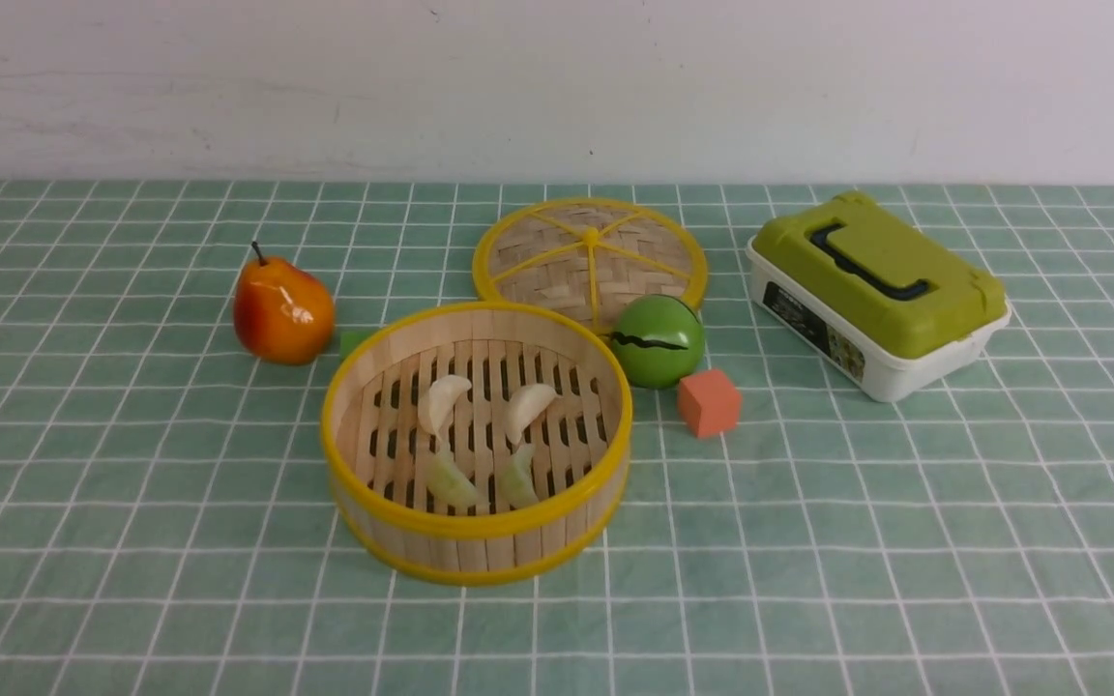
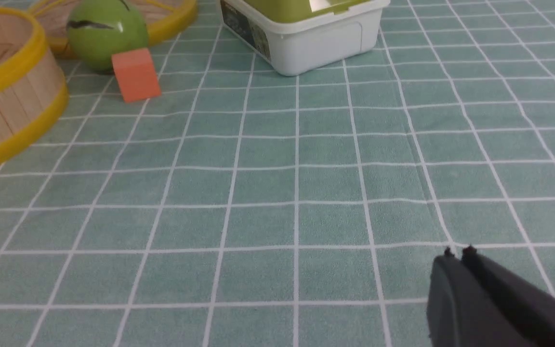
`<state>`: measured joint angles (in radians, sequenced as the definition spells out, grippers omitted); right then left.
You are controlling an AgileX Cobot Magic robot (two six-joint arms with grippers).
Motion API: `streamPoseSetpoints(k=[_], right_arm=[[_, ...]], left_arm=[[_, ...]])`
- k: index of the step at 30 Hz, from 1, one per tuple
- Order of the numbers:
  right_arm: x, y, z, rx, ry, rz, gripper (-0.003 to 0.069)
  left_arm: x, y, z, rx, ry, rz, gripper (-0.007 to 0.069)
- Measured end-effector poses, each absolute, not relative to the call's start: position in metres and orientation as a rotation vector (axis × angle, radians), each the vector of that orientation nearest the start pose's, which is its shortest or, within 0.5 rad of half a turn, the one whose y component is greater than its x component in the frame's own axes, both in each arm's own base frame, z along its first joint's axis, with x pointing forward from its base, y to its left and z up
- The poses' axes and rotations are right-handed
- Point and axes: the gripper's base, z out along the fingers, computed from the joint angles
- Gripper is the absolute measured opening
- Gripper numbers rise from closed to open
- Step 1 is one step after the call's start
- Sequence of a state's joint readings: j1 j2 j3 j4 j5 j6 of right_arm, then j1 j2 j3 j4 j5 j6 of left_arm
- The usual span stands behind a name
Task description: Put the dumplings into the steamer on the table with the blue tablecloth.
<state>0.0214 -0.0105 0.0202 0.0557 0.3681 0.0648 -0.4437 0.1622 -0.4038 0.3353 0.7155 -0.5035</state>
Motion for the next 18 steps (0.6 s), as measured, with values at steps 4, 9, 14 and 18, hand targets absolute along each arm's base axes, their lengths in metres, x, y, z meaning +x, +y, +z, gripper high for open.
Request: streamPoseSetpoints(k=[4,9,14,18], right_arm=[[0.0523,0.003,0.1736,0.075,1.869,0.115,0.0003],[0.0523,0.003,0.1736,0.075,1.869,0.115,0.0005],[0.0523,0.003,0.1735,0.075,1.87,0.115,0.001],[0.0523,0.003,0.1735,0.075,1.87,0.115,0.0012]], left_arm=[[0.0454,0.0002,0.2772,0.045,1.928,-0.253,0.0116],[0.0454,0.0002,0.2772,0.045,1.928,-0.253,0.0126],[0.0454,0.0002,0.2772,0.045,1.928,-0.253,0.0131],[0.0454,0.0002,0.2772,0.045,1.928,-0.253,0.0137]])
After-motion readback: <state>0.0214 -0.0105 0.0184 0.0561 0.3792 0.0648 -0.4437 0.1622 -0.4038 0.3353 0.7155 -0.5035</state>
